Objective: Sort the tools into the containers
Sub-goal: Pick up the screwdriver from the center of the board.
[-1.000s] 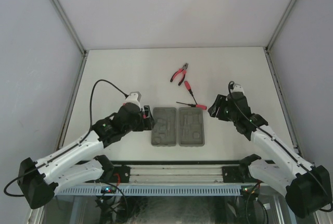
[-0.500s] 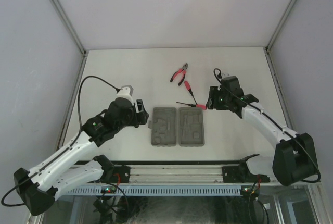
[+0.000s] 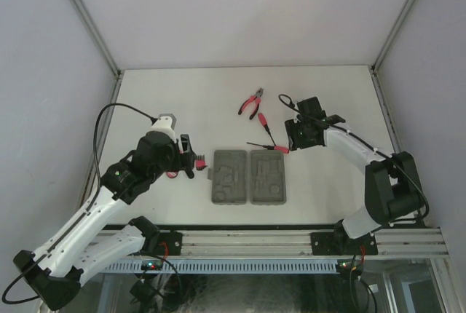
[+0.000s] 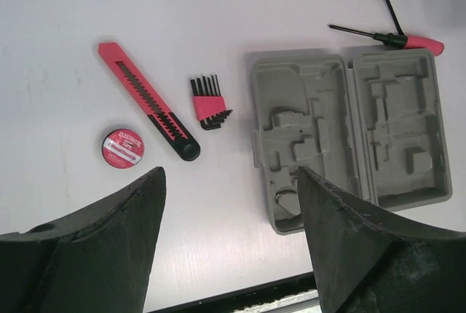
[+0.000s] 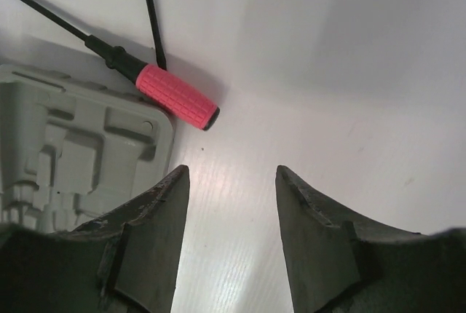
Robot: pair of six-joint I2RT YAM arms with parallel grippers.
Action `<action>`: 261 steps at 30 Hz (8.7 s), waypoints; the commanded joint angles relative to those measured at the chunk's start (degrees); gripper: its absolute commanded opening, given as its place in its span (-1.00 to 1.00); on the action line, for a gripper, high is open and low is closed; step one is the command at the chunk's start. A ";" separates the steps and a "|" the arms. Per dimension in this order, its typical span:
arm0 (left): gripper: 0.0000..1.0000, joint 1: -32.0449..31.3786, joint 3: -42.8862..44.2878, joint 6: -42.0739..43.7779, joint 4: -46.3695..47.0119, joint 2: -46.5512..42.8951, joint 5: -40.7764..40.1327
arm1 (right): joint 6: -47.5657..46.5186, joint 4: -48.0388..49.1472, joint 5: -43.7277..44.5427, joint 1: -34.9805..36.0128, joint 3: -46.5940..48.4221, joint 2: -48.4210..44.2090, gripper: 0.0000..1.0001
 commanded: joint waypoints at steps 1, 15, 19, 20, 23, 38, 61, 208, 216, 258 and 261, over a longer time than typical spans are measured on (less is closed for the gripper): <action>0.53 1.46 0.17 2.50 1.28 -0.49 -0.25 | -5.77 -2.77 -0.15 1.44 5.29 3.75 0.01; 0.54 2.34 0.50 3.40 0.91 0.17 -0.69 | -9.53 -6.09 0.86 4.02 13.06 13.56 0.05; 0.54 2.56 0.44 3.41 0.92 0.28 -0.48 | -9.67 -6.13 1.08 4.55 13.60 15.22 0.03; 0.54 2.57 0.37 3.41 0.92 0.29 -0.47 | -9.72 -6.23 1.13 4.72 13.60 15.82 0.02; 0.54 2.64 0.44 3.45 0.91 0.26 -0.38 | -10.10 -6.33 1.15 5.27 15.61 17.06 0.01; 0.54 2.98 0.47 3.49 0.84 0.63 -0.11 | -11.38 -7.13 -0.93 5.65 19.24 22.92 -0.08; 0.54 3.30 0.01 3.54 0.13 0.28 -0.17 | -9.51 -9.07 -3.24 5.25 22.59 18.76 -0.09; 0.49 -20.76 -15.54 -8.56 40.27 -2.90 17.97 | 43.46 36.88 -2.15 31.28 -21.28 -35.89 -0.86; 0.37 -22.38 -14.55 -9.77 41.22 -0.23 17.58 | 43.44 39.86 -5.08 31.38 -20.68 -35.91 -0.86; -1.00 -22.63 -12.65 -9.13 38.43 0.63 15.14 | 41.69 38.86 -1.06 32.86 -20.68 -36.59 -0.55; -1.00 -22.65 -12.13 -8.50 37.01 0.47 15.06 | 40.82 37.19 -0.03 32.80 -20.66 -37.63 -0.36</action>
